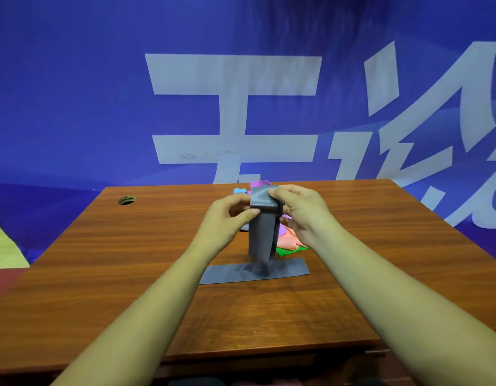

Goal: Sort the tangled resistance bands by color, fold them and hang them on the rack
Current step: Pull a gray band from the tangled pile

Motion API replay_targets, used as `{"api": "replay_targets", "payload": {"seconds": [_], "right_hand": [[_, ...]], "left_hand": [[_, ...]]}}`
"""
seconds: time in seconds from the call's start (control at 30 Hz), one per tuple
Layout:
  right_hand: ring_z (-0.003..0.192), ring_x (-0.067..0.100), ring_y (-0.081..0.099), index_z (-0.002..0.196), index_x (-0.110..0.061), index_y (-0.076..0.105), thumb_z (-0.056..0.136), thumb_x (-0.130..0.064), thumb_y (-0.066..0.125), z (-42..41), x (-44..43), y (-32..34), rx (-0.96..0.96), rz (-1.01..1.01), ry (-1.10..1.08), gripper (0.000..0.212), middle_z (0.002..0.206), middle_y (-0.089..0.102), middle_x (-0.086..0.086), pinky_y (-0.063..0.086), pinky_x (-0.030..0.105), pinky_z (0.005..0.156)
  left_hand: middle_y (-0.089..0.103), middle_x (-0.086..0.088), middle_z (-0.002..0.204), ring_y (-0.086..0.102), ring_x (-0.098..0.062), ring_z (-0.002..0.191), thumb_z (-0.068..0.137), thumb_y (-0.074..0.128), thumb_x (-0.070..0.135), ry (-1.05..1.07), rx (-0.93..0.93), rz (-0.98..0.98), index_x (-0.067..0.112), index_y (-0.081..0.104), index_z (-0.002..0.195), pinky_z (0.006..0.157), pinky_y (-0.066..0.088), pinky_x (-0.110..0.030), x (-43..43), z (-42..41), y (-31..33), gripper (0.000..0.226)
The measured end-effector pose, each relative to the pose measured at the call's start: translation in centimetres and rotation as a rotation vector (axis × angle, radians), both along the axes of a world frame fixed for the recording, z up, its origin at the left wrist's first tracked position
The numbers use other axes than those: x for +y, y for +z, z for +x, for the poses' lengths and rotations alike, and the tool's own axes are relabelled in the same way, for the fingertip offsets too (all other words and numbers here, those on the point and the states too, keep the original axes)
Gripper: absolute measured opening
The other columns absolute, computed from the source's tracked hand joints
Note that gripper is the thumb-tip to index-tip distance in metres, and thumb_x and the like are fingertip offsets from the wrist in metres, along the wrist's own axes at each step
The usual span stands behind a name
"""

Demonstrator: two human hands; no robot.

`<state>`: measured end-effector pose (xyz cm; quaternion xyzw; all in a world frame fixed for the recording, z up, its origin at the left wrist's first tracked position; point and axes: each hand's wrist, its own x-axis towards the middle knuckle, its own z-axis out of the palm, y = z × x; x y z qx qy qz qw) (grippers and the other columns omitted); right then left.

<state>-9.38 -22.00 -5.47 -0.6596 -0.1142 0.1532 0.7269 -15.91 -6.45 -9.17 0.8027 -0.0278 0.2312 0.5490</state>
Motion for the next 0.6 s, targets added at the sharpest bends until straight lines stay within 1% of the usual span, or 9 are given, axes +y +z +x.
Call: {"api": "replay_targets", "payload": {"seconds": [0.1, 0.2, 0.23, 0.3, 0.33, 0.4, 0.47, 0.53, 0.6], "right_hand": [[0.076, 0.020, 0.062, 0.087, -0.016, 0.068, 0.085, -0.018, 0.069, 0.3, -0.6, -0.1, -0.009, -0.043, 0.022, 0.003, 0.085, 0.068, 0.002, 0.042, 0.034, 0.073], [0.074, 0.019, 0.064, 0.091, -0.006, 0.069, 0.087, -0.024, 0.067, 0.3, -1.1, 0.1, -0.137, -0.137, 0.035, 0.019, 0.084, 0.068, 0.005, 0.042, 0.030, 0.068], [0.073, 0.016, 0.063, 0.092, -0.003, 0.069, 0.088, -0.024, 0.067, 0.2, -1.3, 0.2, -0.203, -0.165, 0.032, 0.022, 0.082, 0.067, 0.006, 0.043, 0.027, 0.065], [0.067, 0.006, 0.059, 0.092, -0.002, 0.071, 0.089, -0.023, 0.067, 0.1, -1.6, 0.5, -0.325, -0.195, 0.028, 0.022, 0.078, 0.066, 0.002, 0.044, 0.015, 0.059], [0.064, 0.001, 0.057, 0.090, -0.004, 0.071, 0.089, -0.024, 0.068, 0.0, -1.6, 0.7, -0.379, -0.213, 0.029, 0.021, 0.075, 0.066, -0.001, 0.043, 0.012, 0.059], [0.068, 0.001, 0.058, 0.088, -0.007, 0.071, 0.085, -0.029, 0.073, 0.2, -1.5, 0.7, -0.471, -0.277, 0.009, 0.022, 0.076, 0.067, -0.005, 0.044, 0.016, 0.066], [0.080, 0.009, 0.061, 0.096, -0.010, 0.067, 0.080, -0.033, 0.077, 0.5, -1.3, 0.4, -0.505, -0.318, -0.049, 0.030, 0.088, 0.068, -0.001, 0.049, 0.023, 0.074], [0.089, 0.014, 0.061, 0.105, -0.017, 0.061, 0.077, -0.035, 0.079, 0.5, -1.2, 0.2, -0.541, -0.336, -0.075, 0.038, 0.100, 0.064, 0.002, 0.050, 0.027, 0.079], [0.093, 0.011, 0.059, 0.102, -0.027, 0.062, 0.078, -0.032, 0.077, 0.3, -1.2, 0.2, -0.663, -0.401, -0.023, 0.029, 0.105, 0.061, -0.001, 0.048, 0.022, 0.079]], "left_hand": [[0.073, 0.009, 0.092, 0.065, -0.008, 0.087, 0.087, 0.069, 0.007, 0.019, -0.033, -0.065, 0.023, 0.072, 0.097, 0.085, 0.053, -0.036, -0.3, 0.1, 0.1, 0.019], [0.074, 0.004, 0.093, 0.065, -0.011, 0.090, 0.087, 0.068, 0.004, 0.038, -0.055, -0.169, 0.024, 0.071, 0.093, 0.088, 0.052, -0.041, -0.6, 0.1, 0.4, 0.022], [0.074, 0.005, 0.090, 0.065, -0.010, 0.089, 0.087, 0.068, 0.002, 0.041, -0.063, -0.198, 0.026, 0.071, 0.092, 0.087, 0.052, -0.038, -0.6, 0.2, 0.4, 0.025], [0.072, 0.008, 0.085, 0.065, -0.007, 0.086, 0.087, 0.067, 0.001, 0.057, -0.071, -0.240, 0.029, 0.069, 0.093, 0.083, 0.053, -0.028, -0.7, 0.2, 0.7, 0.029], [0.071, 0.007, 0.084, 0.065, -0.005, 0.084, 0.088, 0.067, 0.001, 0.069, -0.074, -0.259, 0.028, 0.068, 0.095, 0.080, 0.052, -0.023, -0.8, 0.2, 0.8, 0.028], [0.071, 0.003, 0.085, 0.066, -0.004, 0.083, 0.088, 0.068, 0.004, 0.093, -0.079, -0.279, 0.025, 0.067, 0.098, 0.075, 0.051, -0.017, -0.8, 0.2, 0.9, 0.023], [0.072, 0.002, 0.089, 0.067, -0.005, 0.085, 0.088, 0.068, 0.006, 0.108, -0.093, -0.263, 0.019, 0.069, 0.098, 0.074, 0.051, -0.017, -0.9, 0.1, 1.1, 0.016], [0.073, 0.005, 0.089, 0.066, -0.002, 0.085, 0.088, 0.068, 0.006, 0.110, -0.118, -0.266, 0.014, 0.070, 0.094, 0.073, 0.049, -0.014, -1.2, 0.0, 1.2, 0.010], [0.073, 0.004, 0.088, 0.066, -0.001, 0.085, 0.088, 0.067, 0.005, 0.103, -0.122, -0.272, 0.011, 0.071, 0.093, 0.074, 0.049, -0.014, -1.4, -0.1, 1.3, 0.008]]}}
